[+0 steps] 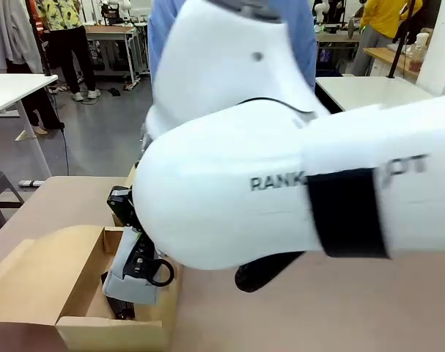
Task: Place items inside the box.
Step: Pick up a Pencil pouch or Stapler and place it inside the Mailer Box closest to the robot.
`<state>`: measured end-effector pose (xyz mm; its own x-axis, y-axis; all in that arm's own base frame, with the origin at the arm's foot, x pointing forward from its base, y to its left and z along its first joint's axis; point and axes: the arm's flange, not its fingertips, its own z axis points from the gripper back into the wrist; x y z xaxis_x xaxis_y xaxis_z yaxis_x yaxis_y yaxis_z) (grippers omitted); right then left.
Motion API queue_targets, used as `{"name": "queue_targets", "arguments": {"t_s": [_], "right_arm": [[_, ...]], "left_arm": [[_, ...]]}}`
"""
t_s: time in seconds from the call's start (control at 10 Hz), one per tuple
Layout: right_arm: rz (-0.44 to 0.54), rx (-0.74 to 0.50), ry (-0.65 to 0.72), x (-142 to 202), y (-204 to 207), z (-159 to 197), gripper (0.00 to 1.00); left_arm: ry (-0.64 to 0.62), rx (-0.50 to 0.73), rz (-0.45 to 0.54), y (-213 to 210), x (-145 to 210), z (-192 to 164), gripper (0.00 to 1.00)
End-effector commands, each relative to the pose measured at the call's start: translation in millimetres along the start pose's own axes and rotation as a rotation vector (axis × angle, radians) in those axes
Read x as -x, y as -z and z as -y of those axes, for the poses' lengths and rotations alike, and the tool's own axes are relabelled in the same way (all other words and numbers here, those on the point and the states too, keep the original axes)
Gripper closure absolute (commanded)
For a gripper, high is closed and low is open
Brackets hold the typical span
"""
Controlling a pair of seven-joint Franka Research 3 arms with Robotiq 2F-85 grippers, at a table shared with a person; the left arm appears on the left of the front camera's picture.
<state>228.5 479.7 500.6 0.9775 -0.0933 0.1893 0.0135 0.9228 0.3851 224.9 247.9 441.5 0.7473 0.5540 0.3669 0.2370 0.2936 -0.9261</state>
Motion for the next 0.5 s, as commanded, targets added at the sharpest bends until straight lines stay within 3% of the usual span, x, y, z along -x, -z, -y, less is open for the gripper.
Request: {"name": "queue_targets", "arguments": {"t_s": [0.0,0.4], "right_arm": [[0.024,0.039,0.020,-12.8,33.1,-39.5,0.89],[0.023,0.104,0.010,-24.9,66.3,-55.3,0.89]], "left_arm": [[0.019,0.020,0.017,0.4,-0.7,1.0,0.00],[0.019,0.020,0.017,0.4,-0.7,1.0,0.00]]}}
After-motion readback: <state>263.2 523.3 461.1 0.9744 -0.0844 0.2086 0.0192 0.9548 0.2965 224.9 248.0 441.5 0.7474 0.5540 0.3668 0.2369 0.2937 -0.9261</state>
